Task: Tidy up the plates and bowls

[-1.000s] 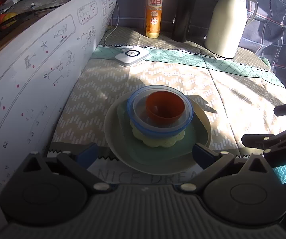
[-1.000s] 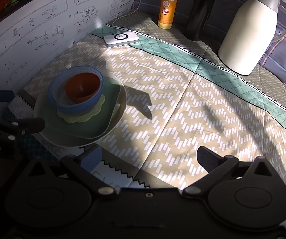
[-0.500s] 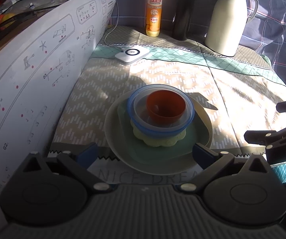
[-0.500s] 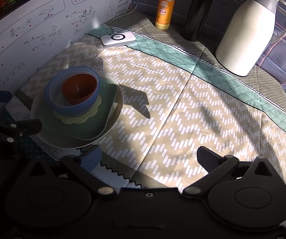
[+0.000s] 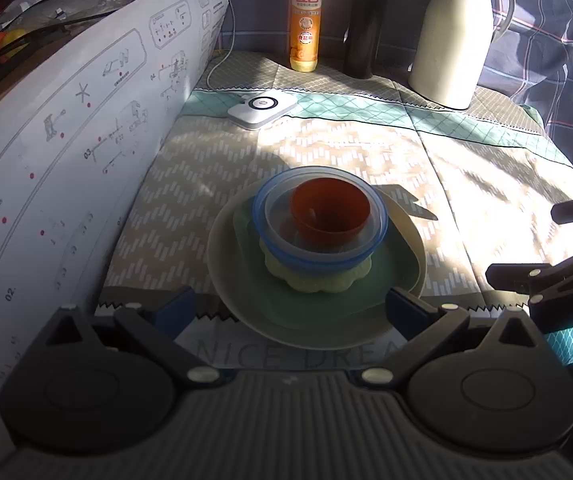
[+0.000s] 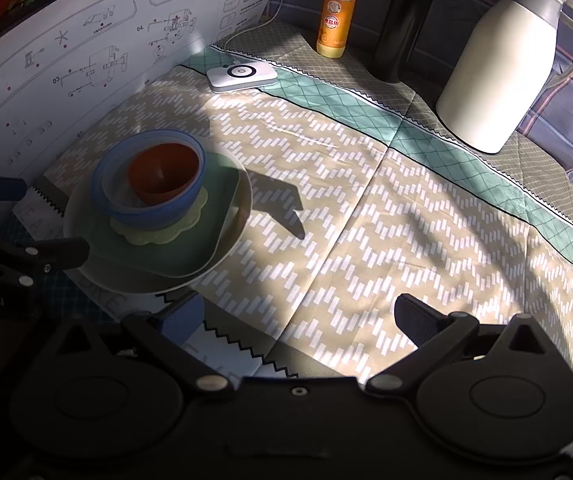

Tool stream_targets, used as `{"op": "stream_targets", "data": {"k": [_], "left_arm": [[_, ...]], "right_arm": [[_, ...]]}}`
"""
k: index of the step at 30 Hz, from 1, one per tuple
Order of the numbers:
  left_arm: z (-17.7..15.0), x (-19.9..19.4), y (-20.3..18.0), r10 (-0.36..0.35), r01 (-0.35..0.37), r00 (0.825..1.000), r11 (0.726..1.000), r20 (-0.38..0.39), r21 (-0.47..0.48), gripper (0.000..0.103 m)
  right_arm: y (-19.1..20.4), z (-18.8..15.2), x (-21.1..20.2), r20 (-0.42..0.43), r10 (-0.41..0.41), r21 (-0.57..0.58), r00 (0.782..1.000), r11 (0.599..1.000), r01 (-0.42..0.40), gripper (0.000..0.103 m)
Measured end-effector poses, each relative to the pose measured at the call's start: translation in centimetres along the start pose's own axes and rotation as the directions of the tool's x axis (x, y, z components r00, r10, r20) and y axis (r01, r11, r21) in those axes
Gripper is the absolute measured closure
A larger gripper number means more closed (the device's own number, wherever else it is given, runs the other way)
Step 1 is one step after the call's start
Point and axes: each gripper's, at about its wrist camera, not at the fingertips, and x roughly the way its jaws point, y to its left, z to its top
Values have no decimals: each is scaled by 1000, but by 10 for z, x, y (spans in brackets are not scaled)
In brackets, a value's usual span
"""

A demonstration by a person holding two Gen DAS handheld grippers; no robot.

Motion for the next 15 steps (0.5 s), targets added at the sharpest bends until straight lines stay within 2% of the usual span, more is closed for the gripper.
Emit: {"op": "stream_targets", "data": {"k": [15], "left_arm": [[0,1,0,0,0,1000,1000,-4,4,0]], "right_arm": [[1,-1,-1,4,0,-4,1000,1000,0,0]]}}
